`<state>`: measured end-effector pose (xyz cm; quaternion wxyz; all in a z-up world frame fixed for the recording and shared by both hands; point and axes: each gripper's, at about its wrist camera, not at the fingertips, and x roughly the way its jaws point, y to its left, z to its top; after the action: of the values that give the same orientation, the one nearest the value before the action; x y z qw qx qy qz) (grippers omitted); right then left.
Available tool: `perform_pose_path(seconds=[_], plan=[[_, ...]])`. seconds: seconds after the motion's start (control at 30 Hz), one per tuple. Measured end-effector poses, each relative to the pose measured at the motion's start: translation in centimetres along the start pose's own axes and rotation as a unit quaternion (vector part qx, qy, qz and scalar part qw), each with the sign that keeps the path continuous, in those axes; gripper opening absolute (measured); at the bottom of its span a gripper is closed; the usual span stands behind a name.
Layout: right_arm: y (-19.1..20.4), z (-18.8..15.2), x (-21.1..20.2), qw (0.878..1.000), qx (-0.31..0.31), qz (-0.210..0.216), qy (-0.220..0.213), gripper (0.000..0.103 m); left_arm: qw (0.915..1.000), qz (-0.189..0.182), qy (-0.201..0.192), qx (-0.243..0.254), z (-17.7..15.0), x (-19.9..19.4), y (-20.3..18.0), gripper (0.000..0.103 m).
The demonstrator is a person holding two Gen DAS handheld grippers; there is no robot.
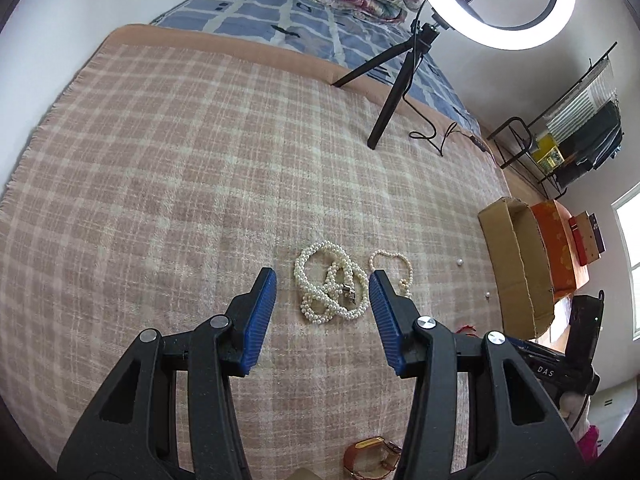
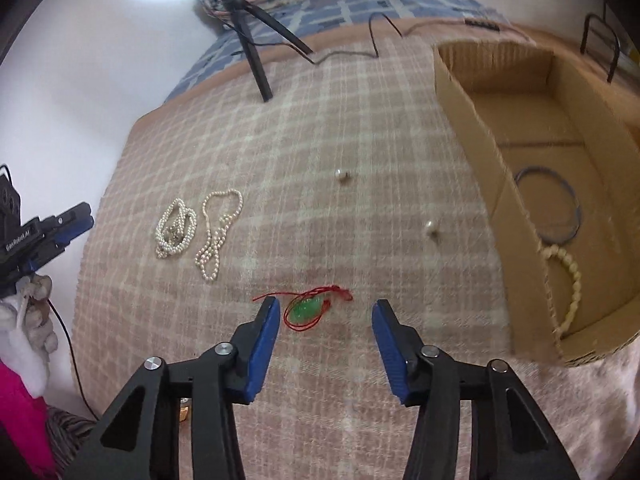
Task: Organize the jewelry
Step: 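Move the left tool to the twisted pearl necklace while the right tool approaches the green pendant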
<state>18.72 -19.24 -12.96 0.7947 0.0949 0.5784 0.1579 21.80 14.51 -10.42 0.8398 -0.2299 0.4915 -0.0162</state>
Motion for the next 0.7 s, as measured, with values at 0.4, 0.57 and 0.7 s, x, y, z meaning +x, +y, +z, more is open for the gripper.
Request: perform_pose_path(seconds=[0.4,0.57,0.7], plan=[[0.3,-0.1,3.1,0.998,0.044,0.024,0.045,0.036,0.9978,-0.012,0.053,-0.039,0.4,4.3,1.0,0.049],[0.0,0.4,3.5,0.996,0.063,0.028,0.048,0.036,0.9962,-0.008,0.07,-0.051,0.4,5.9,1.1,0.049],[0.1,0.9,4.0,0.996,0.07,0.025,0.047,0.036,0.9956,-0.003,0.078,-0.052,0.4,7.2,0.9,0.049]])
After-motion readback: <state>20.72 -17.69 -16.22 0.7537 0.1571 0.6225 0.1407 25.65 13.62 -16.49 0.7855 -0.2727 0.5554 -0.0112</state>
